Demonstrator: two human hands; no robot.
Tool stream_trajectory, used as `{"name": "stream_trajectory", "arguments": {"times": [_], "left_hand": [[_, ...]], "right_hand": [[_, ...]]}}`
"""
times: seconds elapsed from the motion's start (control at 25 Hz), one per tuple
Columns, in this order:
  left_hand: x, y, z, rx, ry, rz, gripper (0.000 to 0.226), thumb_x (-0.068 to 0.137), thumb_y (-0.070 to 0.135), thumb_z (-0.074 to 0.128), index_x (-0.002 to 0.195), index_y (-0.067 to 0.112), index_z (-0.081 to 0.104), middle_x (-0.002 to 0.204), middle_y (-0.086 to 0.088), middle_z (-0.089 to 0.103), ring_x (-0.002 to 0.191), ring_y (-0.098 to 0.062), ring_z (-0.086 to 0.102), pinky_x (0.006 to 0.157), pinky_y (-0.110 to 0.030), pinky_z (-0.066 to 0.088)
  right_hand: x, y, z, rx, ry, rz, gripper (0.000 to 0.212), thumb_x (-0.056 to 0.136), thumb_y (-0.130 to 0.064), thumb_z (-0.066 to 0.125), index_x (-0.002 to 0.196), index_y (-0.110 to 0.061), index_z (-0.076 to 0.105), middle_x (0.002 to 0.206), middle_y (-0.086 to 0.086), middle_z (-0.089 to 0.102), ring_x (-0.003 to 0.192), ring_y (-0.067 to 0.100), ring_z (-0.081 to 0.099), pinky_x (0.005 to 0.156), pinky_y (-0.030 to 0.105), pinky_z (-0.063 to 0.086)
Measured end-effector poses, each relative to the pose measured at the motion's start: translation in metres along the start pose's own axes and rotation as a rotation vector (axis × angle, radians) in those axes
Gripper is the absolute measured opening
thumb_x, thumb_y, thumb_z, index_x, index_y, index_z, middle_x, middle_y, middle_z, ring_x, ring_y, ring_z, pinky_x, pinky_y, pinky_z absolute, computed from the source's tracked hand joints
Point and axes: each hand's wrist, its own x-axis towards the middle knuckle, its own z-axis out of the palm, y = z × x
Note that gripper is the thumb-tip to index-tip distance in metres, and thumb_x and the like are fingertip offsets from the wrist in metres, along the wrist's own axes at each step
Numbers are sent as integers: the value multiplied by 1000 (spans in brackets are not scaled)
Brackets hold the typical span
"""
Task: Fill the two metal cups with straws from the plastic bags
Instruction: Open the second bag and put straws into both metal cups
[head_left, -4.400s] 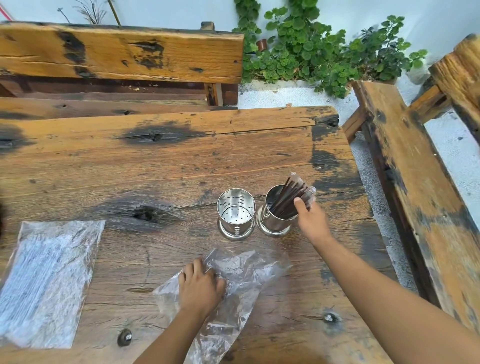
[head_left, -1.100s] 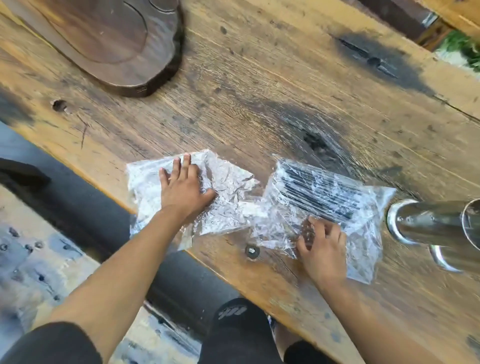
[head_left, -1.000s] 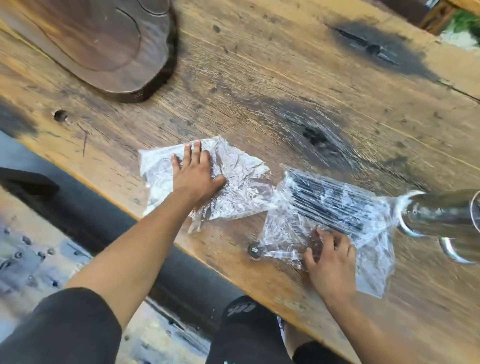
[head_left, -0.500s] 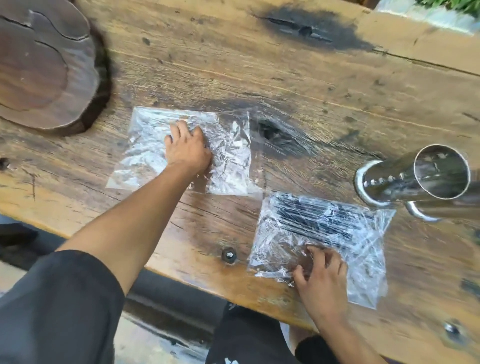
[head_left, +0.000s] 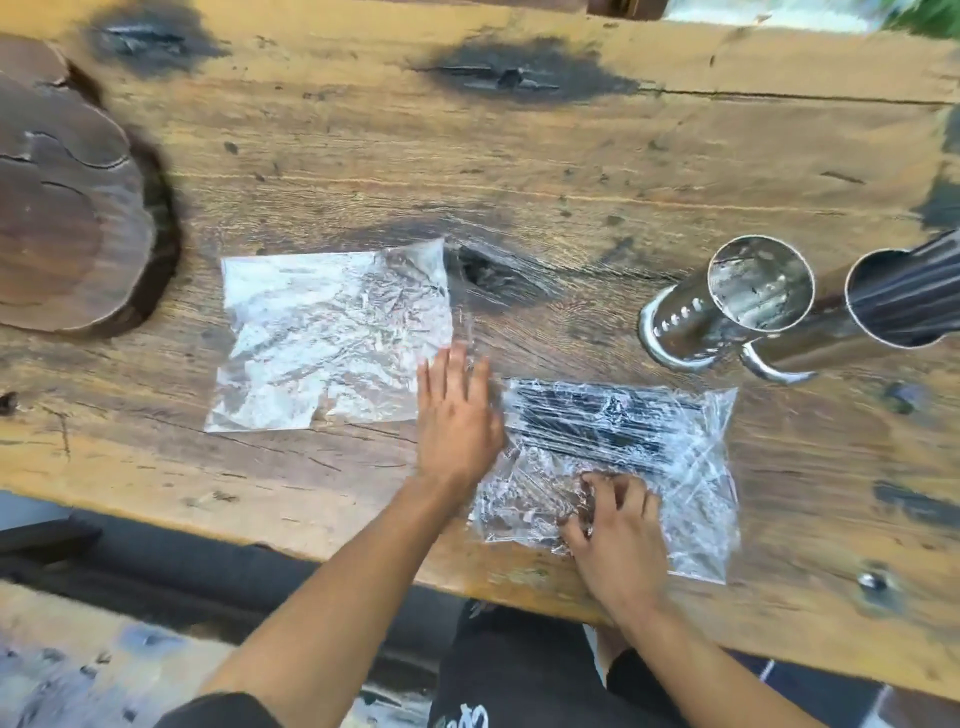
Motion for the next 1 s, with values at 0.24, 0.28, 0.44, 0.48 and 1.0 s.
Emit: {"name": "stream_trajectory", "arguments": {"times": [0.24, 0.28, 0.44, 0.48, 1.0], "left_hand": [[-48, 112, 46, 118, -180, 181, 80, 91, 39, 51, 162, 16, 22, 171, -15, 3, 158, -32, -12, 127, -53, -9], [-49, 122, 50, 149, -177, 202, 83, 90, 39, 53, 162, 14, 21, 171, -15, 2, 157, -32, -14, 127, -54, -8], [-52, 146, 67, 217, -178, 411, 82, 93, 40, 50, 162, 11, 17, 171, -14, 1, 157, -32, -14, 127, -51, -9], [-53, 150, 71, 210, -174, 447, 79, 95, 42, 47, 163, 11, 19, 171, -14, 4, 158, -32, -9, 127, -51, -6], [-26, 147, 101, 256, -240, 333, 85, 96, 74, 14, 165, 26, 0, 173, -3, -7, 158, -30, -16, 127, -56, -5]], "right_hand": [[-20, 36, -15, 43, -21, 16, 56, 91, -41, 61, 143, -23, 50, 138, 10, 46, 128, 28, 39, 104, 43, 47], [-22, 44, -18, 51, -37, 31, 57, 91, -42, 61, 143, -23, 50, 140, 10, 45, 130, 29, 39, 106, 42, 46], [-29, 68, -28, 110, -66, 30, 45, 92, -37, 58, 135, -21, 56, 134, 4, 46, 126, 23, 42, 102, 38, 49], [-29, 73, -29, 167, -60, 22, 40, 93, -34, 56, 130, -20, 60, 130, 2, 48, 120, 20, 47, 99, 35, 50], [11, 177, -61, 438, 133, 308, 37, 94, -40, 67, 124, -21, 53, 102, -4, 62, 84, 15, 64, 69, 34, 55]]}}
